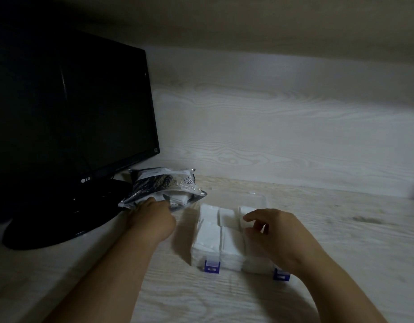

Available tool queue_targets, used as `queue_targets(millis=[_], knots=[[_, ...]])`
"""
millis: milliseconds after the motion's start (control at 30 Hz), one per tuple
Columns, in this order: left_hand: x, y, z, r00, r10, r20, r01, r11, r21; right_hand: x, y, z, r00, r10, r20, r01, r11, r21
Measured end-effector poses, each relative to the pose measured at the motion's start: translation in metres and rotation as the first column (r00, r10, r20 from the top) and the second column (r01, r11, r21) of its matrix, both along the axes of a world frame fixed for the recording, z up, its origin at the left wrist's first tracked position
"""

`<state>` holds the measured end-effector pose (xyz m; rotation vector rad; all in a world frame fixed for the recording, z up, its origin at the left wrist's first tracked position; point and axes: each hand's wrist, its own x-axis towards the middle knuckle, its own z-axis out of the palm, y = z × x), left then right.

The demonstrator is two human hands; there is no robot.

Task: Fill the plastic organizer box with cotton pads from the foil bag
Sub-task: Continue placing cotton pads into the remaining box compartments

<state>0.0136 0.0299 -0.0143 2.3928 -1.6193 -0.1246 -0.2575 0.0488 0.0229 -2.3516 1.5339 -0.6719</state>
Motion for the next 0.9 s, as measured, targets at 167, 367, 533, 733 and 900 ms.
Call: queue_targets(millis=[167,367,533,733,900], knots=[[-0.0002,0.0013,0.0001,1.000,-0.001,-0.002,0.001,1.000,-0.031,0.0001,-0.0009,0.0000,1.000,-0.002,-0.001,0.002,1.000,0.001],[0.0000,0.0016,0.0005,1.000,-0.008,-0.001,0.008,1.000,-0.028,-0.0002,-0.0006,-0.0004,1.000,-0.004,0.013,0.004,1.000,0.006],[-0.0003,0.0014,0.0013,1.000,0.006,0.004,-0.006,1.000,-0.028,0.0002,-0.0009,0.0010,1.000,-0.003,0.007,0.003,1.000,0.006],[-0.0025,0.0007,0.0024,1.000,0.016,0.021,-0.016,1.000,-0.007,0.0000,-0.0003,0.0006,1.000,0.000,0.006,0.000,1.000,-0.012],[-0.0032,0.0008,0.0023,0.997,0.002,0.076,-0.003,1.000,0.013,-0.0003,-0.0003,0.0007,1.000,0.004,0.007,-0.003,1.000,-0.005]])
